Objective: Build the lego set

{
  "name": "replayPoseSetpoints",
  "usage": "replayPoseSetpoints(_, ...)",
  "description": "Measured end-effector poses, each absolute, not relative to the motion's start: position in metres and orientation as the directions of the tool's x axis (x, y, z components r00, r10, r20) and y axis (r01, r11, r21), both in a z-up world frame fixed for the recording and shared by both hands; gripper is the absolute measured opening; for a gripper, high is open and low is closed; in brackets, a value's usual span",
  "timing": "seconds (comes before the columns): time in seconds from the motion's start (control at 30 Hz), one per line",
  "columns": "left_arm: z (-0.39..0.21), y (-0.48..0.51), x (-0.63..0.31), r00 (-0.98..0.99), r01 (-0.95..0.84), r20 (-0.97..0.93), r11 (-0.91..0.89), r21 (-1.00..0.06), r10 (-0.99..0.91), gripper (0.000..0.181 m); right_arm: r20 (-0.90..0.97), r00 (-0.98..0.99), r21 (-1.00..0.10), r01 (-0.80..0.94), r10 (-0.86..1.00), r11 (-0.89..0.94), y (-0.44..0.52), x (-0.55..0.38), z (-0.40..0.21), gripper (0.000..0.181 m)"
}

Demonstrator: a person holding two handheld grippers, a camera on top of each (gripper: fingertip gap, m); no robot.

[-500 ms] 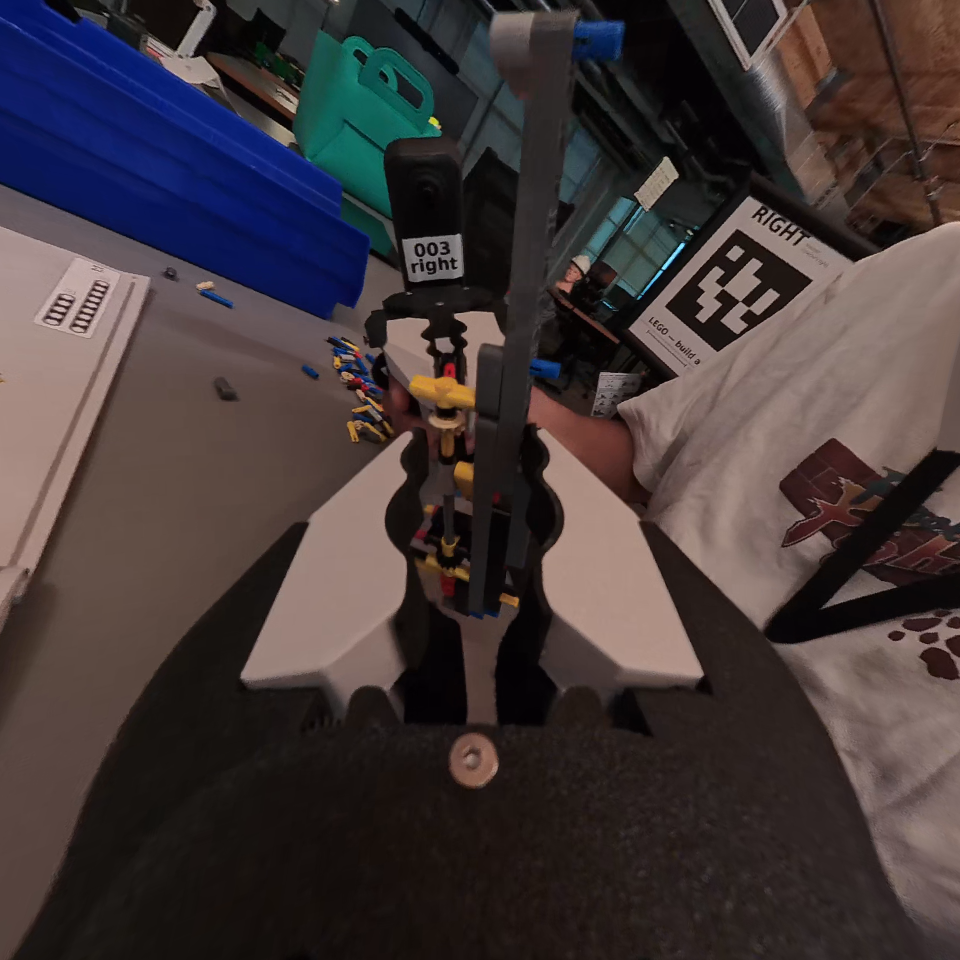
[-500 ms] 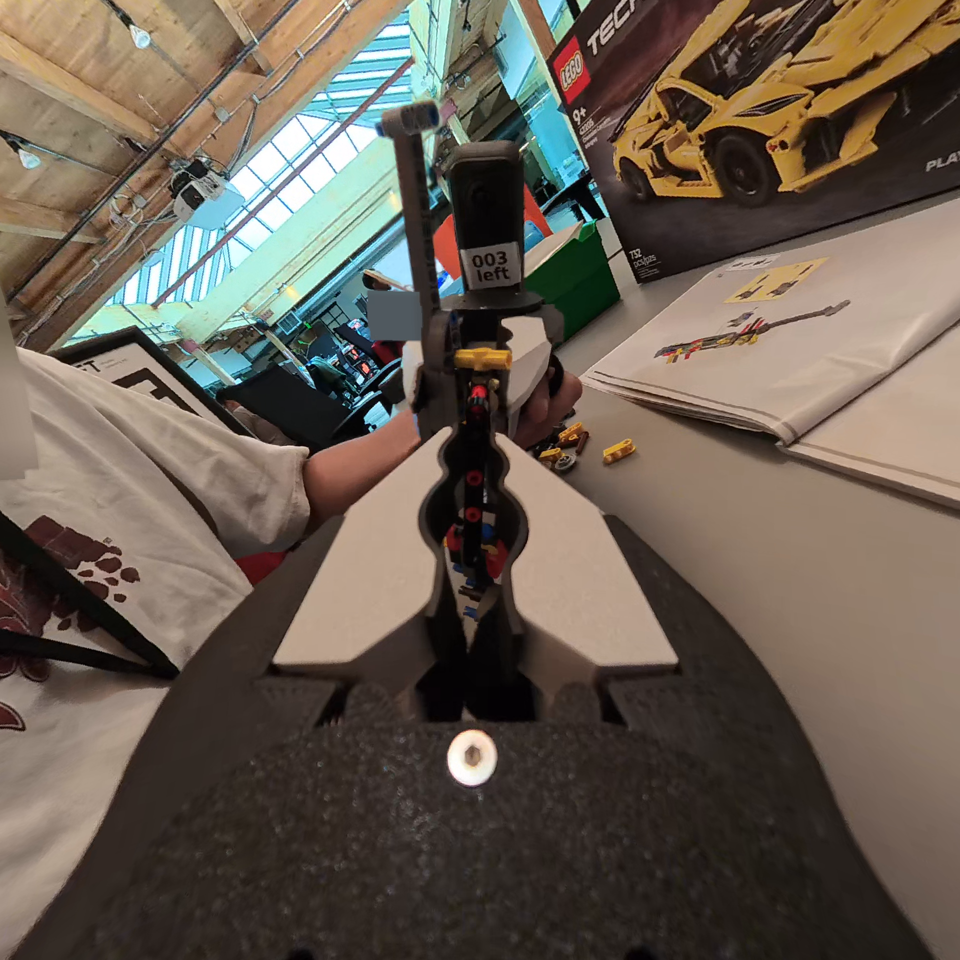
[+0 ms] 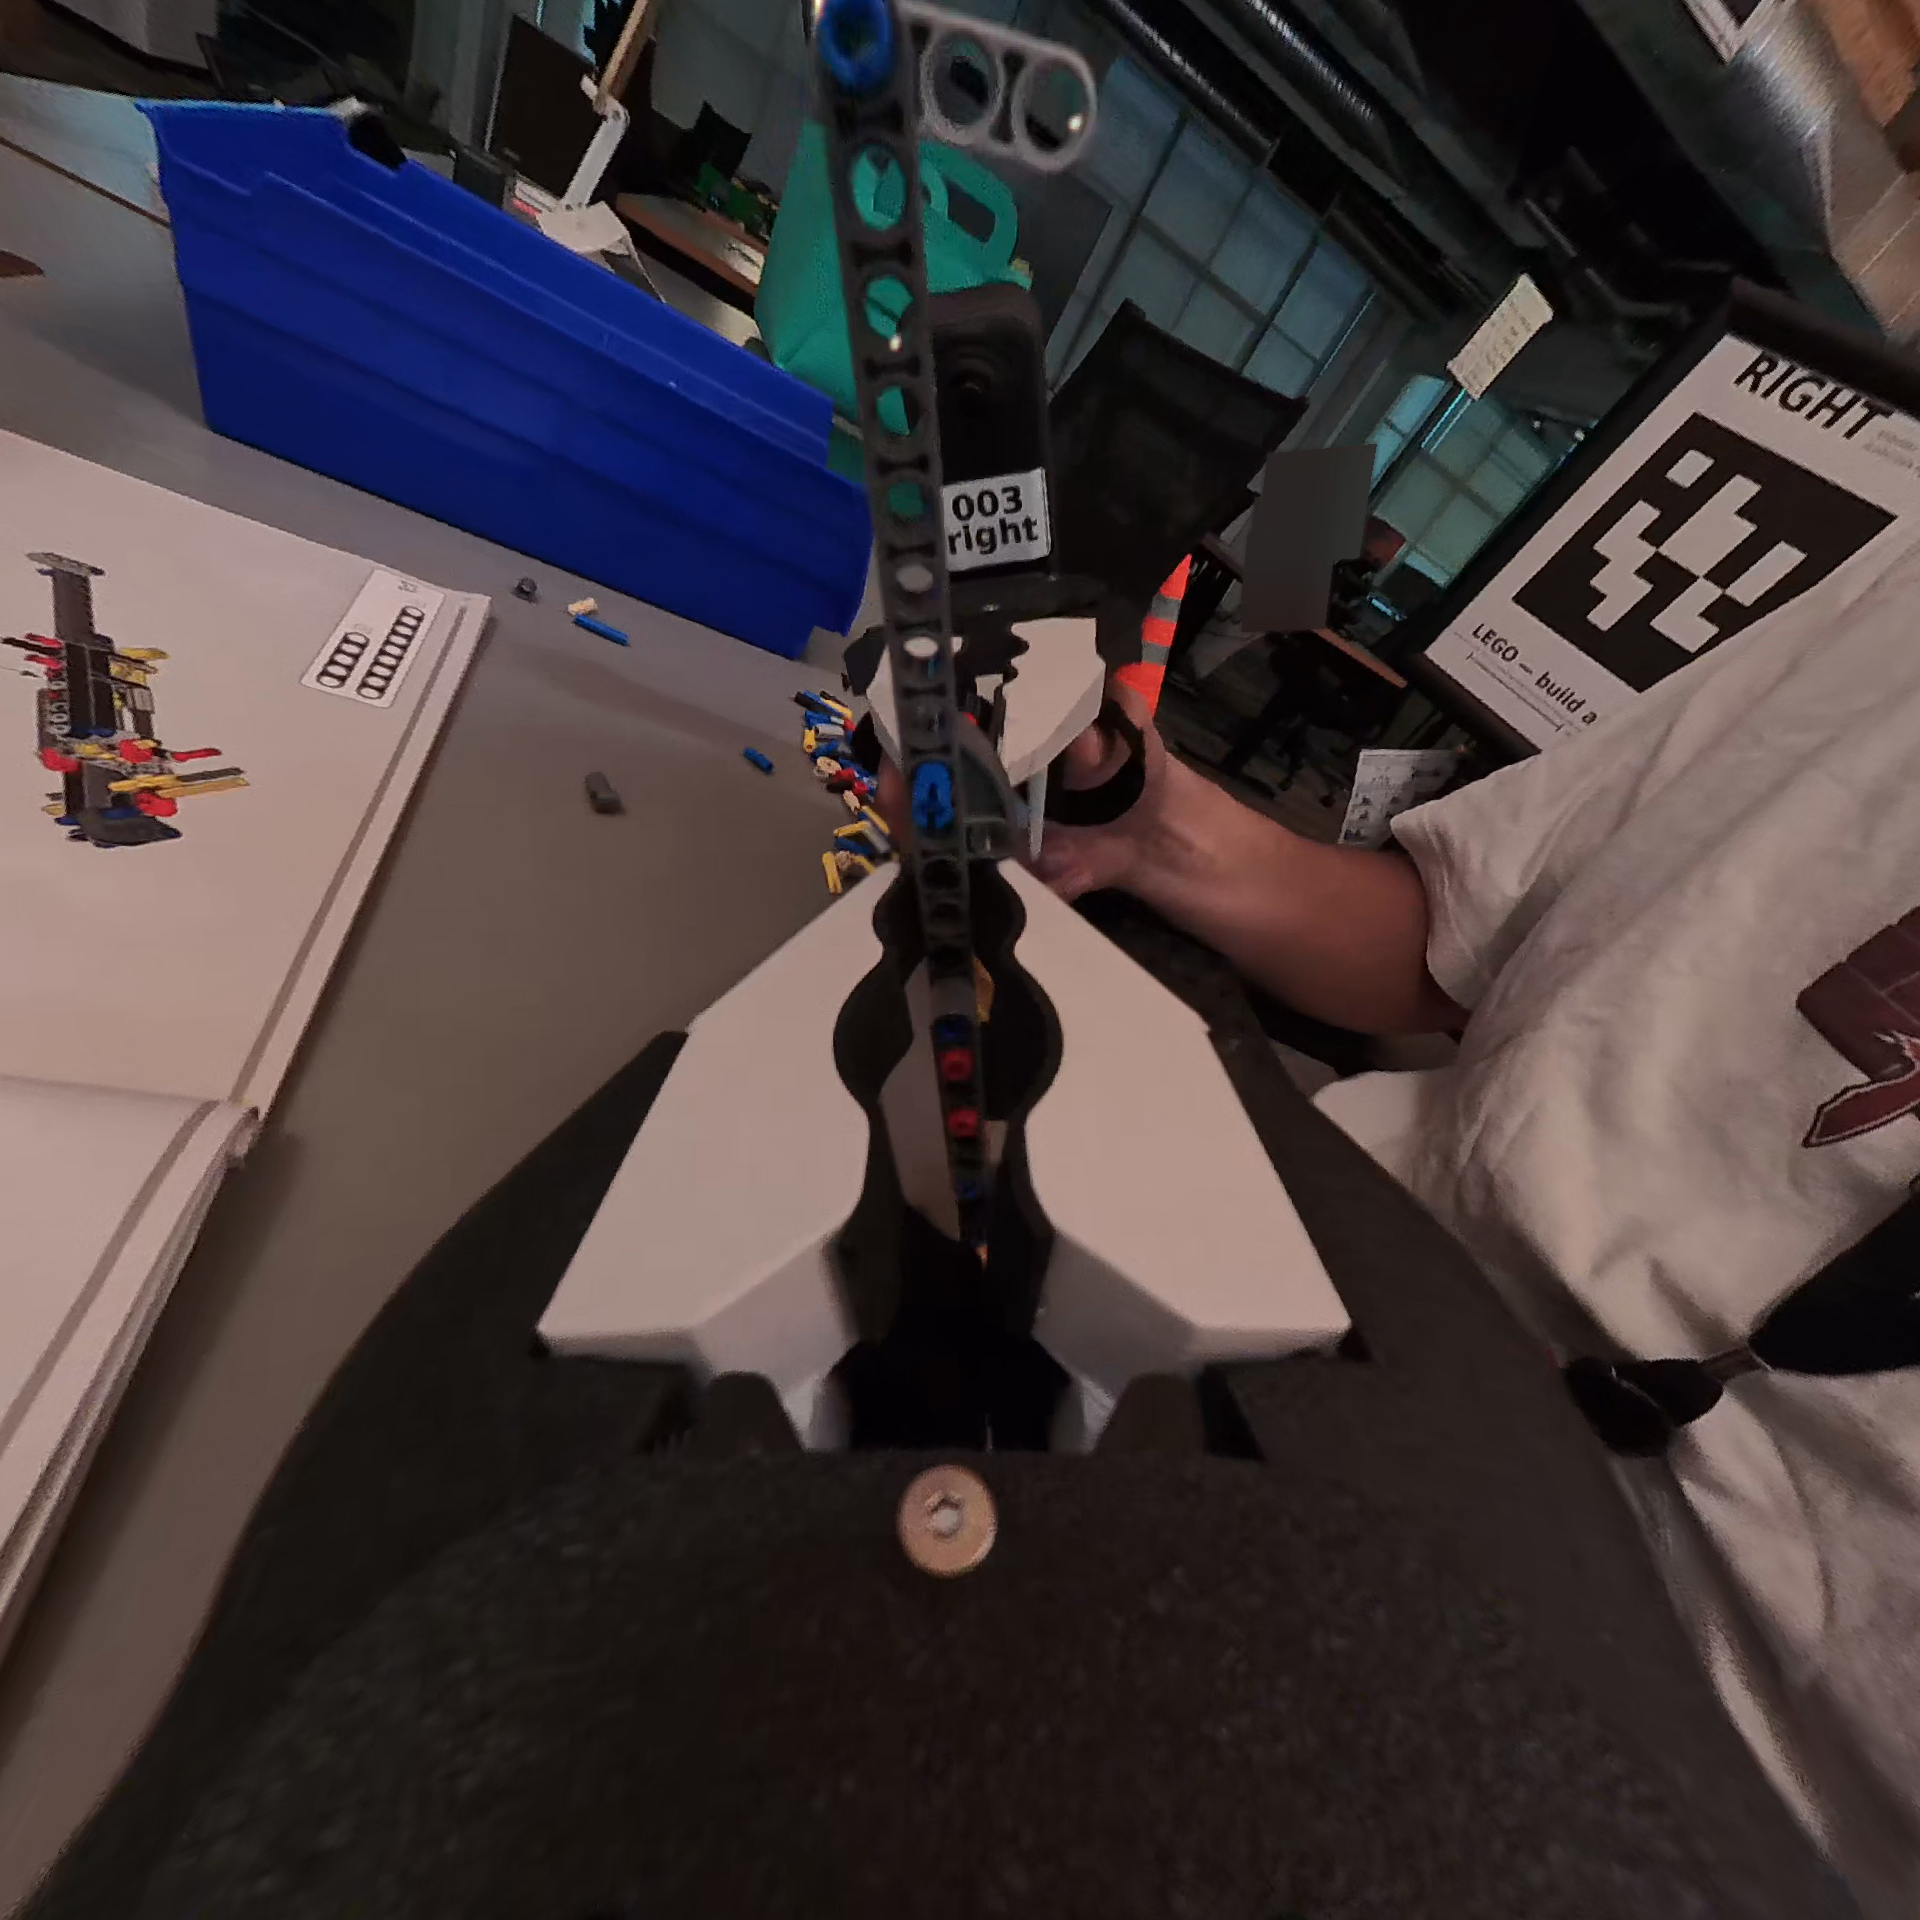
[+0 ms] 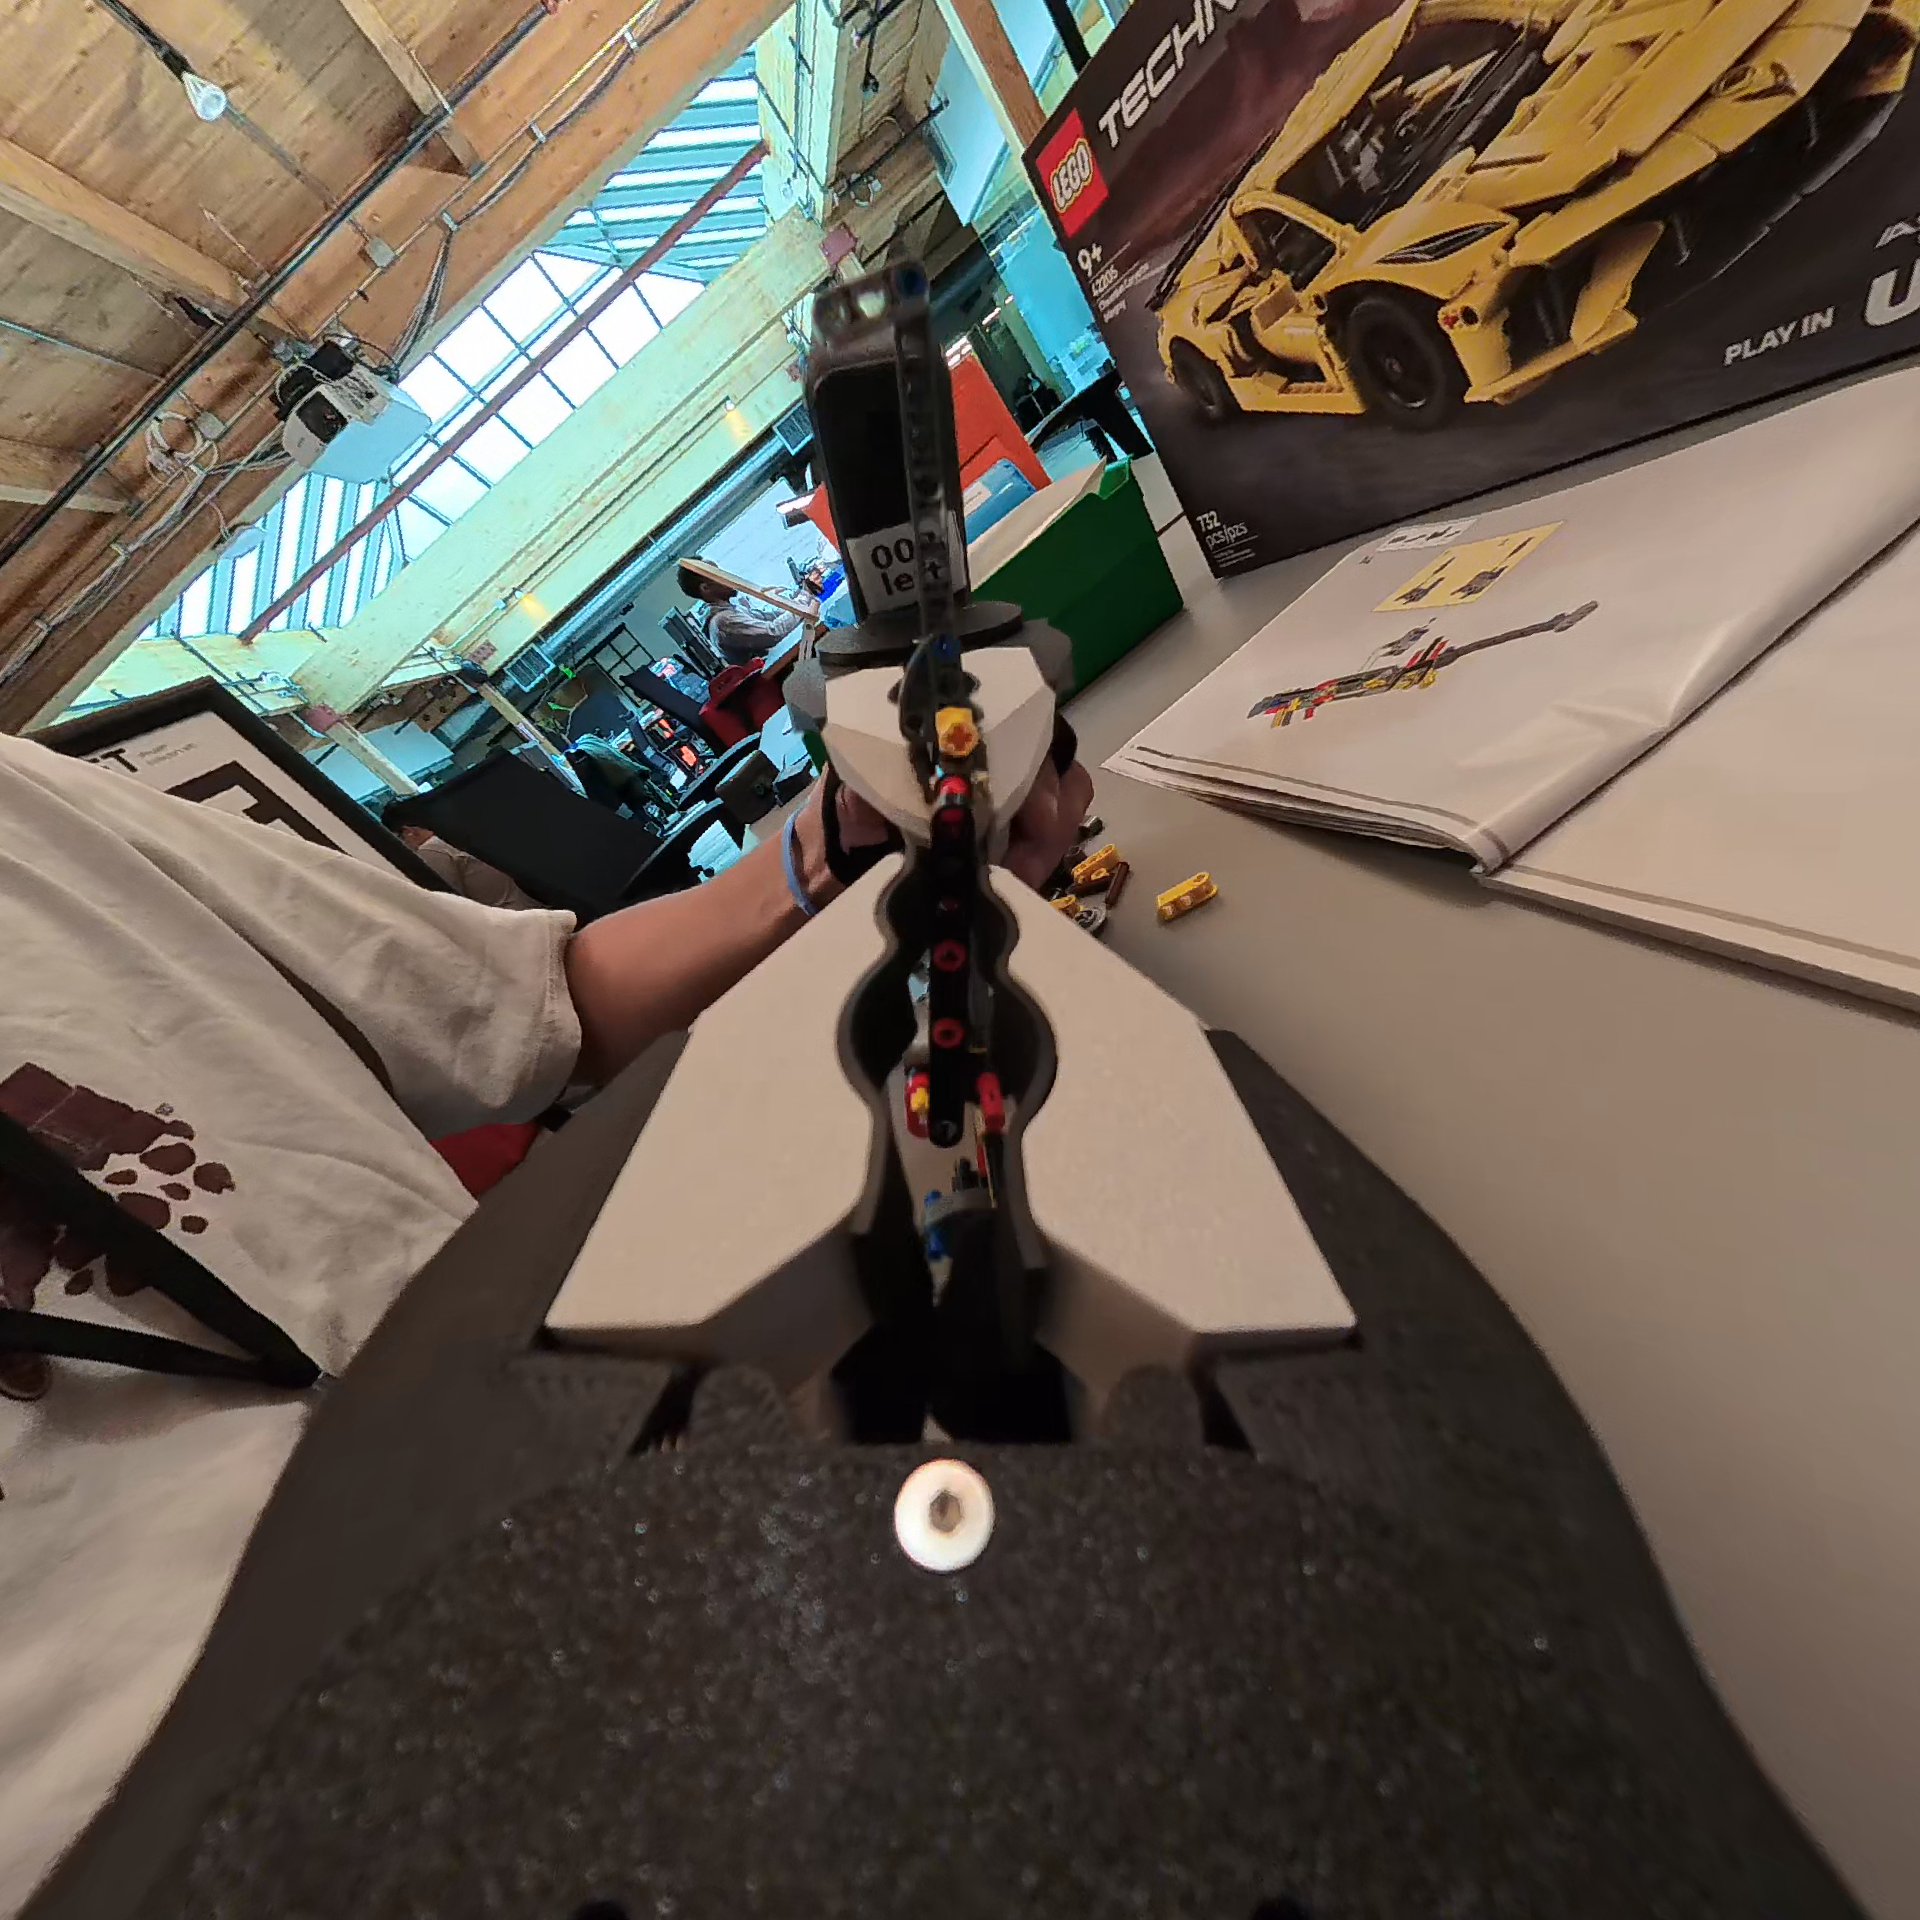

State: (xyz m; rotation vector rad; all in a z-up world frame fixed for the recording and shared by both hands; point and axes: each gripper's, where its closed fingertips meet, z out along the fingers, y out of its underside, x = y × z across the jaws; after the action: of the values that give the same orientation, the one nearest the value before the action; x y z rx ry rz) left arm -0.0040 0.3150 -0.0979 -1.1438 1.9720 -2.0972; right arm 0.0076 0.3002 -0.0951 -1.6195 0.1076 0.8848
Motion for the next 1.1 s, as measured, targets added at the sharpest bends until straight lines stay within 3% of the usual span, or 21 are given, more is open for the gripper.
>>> replayPoseSetpoints(0.73, -0.092, 0.305, -0.001, -0.722, -0.477, 0.554, -0.282, -0.833, -0.414, 0.01, -0.619, 0.669, -0.783, -0.571, 0.411, -0.249, 0.304, 0.003, -0.09, 0.006)
replayPoseSetpoints(0.93, -0.095, 0.299, 0.002, -0.703, -0.489, 0.564, -0.282, -0.826, -0.434, 0.017, -0.7, 0.587, -0.7, -0.678, 0.406, -0.225, 0.308, 0.009, -0.085, 0.005)
replayPoseSetpoints(1.1, -0.088, 0.302, 0.008, -0.695, -0.452, 0.569, -0.348, -0.821, -0.44, 0.01, -0.712, 0.569, -0.68, -0.706, 0.411, -0.199, 0.309, 0.013, -0.081, 0.005)
